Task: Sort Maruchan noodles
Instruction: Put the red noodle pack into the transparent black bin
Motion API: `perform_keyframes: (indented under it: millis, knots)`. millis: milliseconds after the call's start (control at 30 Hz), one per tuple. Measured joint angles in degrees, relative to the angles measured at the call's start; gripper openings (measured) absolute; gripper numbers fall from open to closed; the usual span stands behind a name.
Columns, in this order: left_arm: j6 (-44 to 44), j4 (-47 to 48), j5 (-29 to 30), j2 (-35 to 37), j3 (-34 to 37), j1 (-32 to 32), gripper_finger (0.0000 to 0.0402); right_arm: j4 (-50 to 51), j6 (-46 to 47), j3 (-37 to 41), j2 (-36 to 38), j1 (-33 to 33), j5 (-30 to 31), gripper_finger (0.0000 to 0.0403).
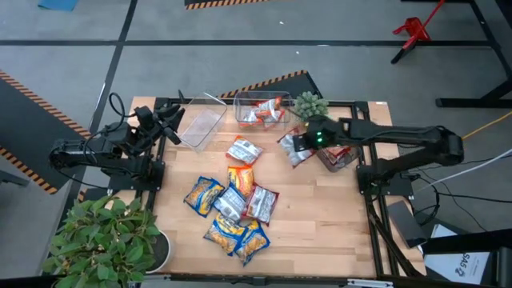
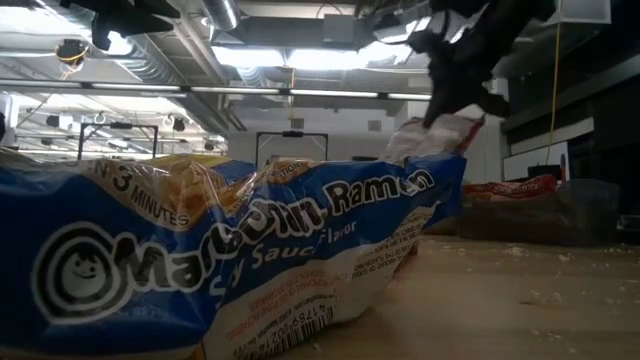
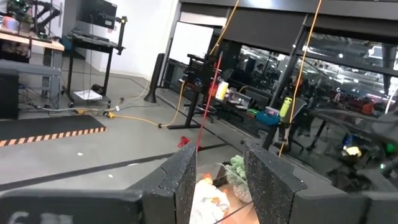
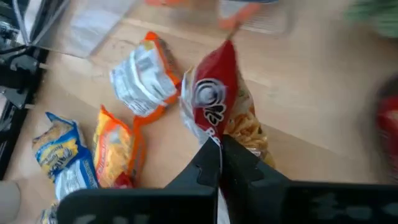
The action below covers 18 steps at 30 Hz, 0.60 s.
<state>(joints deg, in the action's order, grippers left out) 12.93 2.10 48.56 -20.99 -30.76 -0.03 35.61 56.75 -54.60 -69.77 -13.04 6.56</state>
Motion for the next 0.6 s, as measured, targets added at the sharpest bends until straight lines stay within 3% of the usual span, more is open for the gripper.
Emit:
perform_keyframes:
  millis: [133,300,600]
  knots:
    - [-0.02,0.04,0.02,0.0,0.0,0.02,0.0127,6.49,-0.52,0.01,5.99,-3.19,-0.32,0.0]
    - [-0.02,0.13,0.02,0.0,0.0,0.01,0.0127,12.7,-5.41,0.01,12.17,-10.71,-5.75,0.0]
    - [0.0,0.49,0.46,0.0,0.0,0.02,0.0127,20.96,-21.43,0.01,13.81,-29.19,-18.56,0.0]
